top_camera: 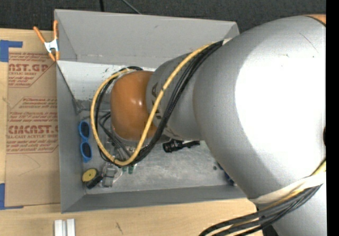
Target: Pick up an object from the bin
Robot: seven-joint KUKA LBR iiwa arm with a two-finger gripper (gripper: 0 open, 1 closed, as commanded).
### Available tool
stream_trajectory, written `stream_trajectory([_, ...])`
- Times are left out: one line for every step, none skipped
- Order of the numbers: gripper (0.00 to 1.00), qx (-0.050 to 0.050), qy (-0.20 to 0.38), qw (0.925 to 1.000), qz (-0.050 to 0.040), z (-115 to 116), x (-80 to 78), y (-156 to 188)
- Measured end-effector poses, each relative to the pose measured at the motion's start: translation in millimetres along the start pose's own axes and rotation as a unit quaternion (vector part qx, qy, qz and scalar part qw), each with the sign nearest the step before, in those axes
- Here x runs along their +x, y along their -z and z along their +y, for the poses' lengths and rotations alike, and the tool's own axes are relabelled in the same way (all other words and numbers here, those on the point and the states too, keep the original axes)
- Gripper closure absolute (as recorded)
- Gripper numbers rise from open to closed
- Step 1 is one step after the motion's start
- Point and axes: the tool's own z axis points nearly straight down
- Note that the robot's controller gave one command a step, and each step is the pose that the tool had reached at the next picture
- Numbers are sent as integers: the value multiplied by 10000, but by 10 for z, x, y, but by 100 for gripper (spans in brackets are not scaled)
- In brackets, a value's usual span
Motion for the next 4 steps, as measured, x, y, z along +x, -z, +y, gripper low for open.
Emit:
stream_trajectory([0, -18, -173, 9998, -19, 116, 212, -191])
stream_trajectory([100, -18, -180, 9998, -26, 108, 200, -183])
stream_trajectory([100, -44, -277, 9996, -80, 56, -313, 1045])
stream_trajectory([100, -11, -303, 9995, -36, -88, -440, 827])
